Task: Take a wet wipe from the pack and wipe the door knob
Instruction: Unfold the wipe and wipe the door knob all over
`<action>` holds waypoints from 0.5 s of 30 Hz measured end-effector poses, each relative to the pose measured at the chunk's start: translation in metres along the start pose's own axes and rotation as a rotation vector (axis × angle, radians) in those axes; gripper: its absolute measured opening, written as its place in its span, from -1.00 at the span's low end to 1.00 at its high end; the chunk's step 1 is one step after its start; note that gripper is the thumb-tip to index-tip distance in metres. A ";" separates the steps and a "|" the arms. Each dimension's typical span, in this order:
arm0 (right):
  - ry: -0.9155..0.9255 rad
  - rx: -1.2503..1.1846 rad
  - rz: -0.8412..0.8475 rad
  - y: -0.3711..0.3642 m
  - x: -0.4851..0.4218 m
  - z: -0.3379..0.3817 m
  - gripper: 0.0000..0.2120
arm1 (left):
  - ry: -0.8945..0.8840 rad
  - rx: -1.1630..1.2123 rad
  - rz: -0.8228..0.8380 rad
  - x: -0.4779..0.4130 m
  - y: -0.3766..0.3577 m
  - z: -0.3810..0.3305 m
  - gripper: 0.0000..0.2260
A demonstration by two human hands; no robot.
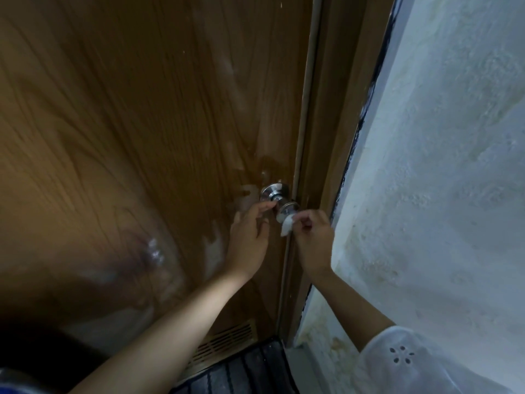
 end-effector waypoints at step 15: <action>0.264 0.368 0.095 -0.012 -0.054 0.070 -0.85 | -0.003 -0.036 -0.180 0.006 0.007 0.006 -0.65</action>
Point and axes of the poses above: each hand's wrist, its own x-axis away from the middle knuckle, its own y-axis out of the back of the hand, z = x × y, the point moved 8 cm from there along -x, towards the middle knuckle, and after that the axes turned 12 degrees about x, right-handed, at the moved point
